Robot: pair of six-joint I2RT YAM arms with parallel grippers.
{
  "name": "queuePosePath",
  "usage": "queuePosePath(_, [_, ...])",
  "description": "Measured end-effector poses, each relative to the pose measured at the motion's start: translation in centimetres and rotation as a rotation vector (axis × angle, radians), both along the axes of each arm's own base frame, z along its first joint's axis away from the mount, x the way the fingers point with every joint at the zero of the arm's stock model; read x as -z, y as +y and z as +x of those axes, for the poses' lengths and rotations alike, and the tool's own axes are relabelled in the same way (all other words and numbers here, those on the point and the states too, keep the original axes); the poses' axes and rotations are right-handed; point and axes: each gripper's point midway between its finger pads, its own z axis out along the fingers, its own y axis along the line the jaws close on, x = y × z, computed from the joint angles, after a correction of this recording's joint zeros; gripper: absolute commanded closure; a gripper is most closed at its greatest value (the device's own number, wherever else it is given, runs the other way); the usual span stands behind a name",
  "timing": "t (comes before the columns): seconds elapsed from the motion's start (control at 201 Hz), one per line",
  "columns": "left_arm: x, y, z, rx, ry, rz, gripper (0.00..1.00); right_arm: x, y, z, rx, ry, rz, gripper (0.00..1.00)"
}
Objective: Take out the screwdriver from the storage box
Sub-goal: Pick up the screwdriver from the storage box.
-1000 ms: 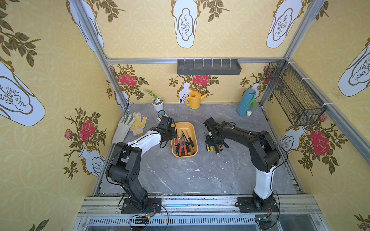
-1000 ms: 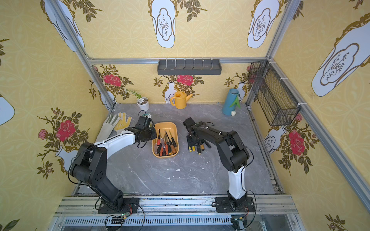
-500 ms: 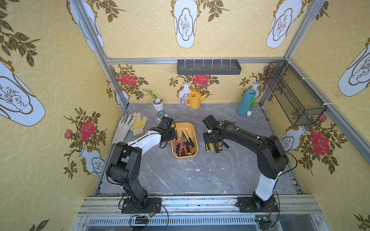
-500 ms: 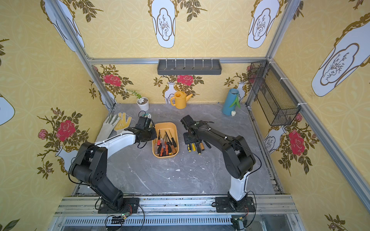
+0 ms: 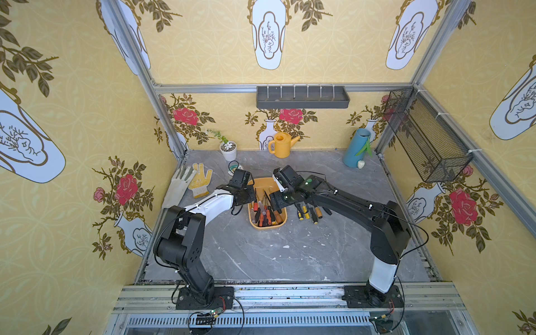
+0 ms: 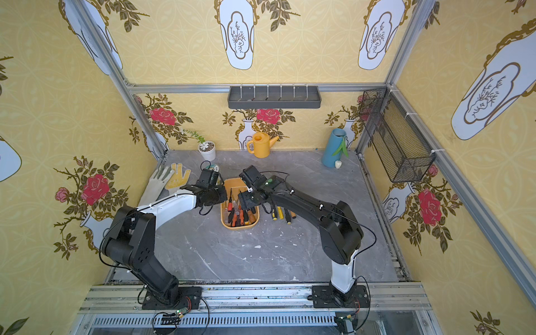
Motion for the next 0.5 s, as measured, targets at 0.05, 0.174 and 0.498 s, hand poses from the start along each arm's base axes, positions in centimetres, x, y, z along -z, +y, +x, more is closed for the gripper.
queuePosePath(0.05, [0.0,0.0,0.0,0.000,0.000,0.000,1.00,0.3,0.9,-0.4,-0.023,0.015,0.012,0.21])
queuePosePath(0.174, [0.0,0.0,0.0,0.000,-0.001,0.000,1.00,1.4,3.0,-1.2,-0.070,0.054,0.037,0.25])
queuePosePath(0.498, [-0.2,0.0,0.0,0.000,-0.005,-0.002,1.00,5.7,4.1,-2.4,-0.061,0.172,0.020,0.43])
